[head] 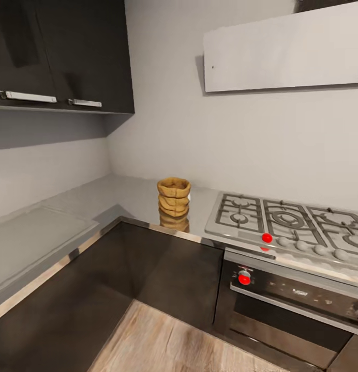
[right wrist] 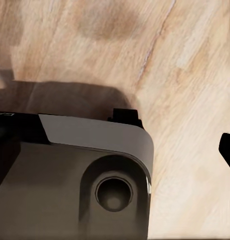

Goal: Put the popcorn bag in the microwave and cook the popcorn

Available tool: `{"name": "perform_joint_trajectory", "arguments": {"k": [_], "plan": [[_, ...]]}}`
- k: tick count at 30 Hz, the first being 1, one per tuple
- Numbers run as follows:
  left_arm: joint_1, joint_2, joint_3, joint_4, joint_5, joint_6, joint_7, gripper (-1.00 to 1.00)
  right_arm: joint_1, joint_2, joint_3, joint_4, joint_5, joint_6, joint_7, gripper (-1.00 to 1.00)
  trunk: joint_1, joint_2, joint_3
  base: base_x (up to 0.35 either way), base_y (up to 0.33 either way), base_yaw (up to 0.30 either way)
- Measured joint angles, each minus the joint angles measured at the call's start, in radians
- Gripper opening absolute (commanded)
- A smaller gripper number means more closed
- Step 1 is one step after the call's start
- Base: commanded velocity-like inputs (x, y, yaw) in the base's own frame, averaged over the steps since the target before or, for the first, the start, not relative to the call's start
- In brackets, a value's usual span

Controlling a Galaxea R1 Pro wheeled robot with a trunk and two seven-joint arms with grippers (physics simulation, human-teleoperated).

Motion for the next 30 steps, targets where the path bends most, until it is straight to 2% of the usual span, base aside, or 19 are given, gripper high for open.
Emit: {"name": "perform_joint_trajectory", "arguments": {"k": [4, 15, 22, 30], "plan": [[0.000, 0.000, 0.001, 0.000, 0.001, 0.000, 0.000, 1.00, 0.000, -0.002, 0.000, 0.000, 0.000, 0.000, 0.000, 1.00, 0.000, 0.000, 0.000, 0.000, 0.132, -0.103], [0.000, 0.000, 0.000, 0.000, 0.001, 0.001, 0.000, 1.00, 0.000, -0.006, 0.000, 0.000, 0.000, -0.001, 0.000, 1.00, 0.000, 0.000, 0.000, 0.000, 0.312, -0.004], [0.000, -0.001, 0.000, 0.000, 0.000, 0.000, 0.004, 1.00, 0.000, -0.006, 0.000, 0.000, 0.000, 0.000, 0.000, 1.00, 0.000, 0.000, 0.000, 0.013, 0.049, 0.000], [0.000, -0.001, -0.006, 0.002, -0.003, 0.000, 0.006, 1.00, 0.000, -0.008, 0.000, 0.000, 0.002, -0.001, -0.001, 1.00, -0.001, 0.000, 0.000, 0.270, 0.001, 0.000]]}}
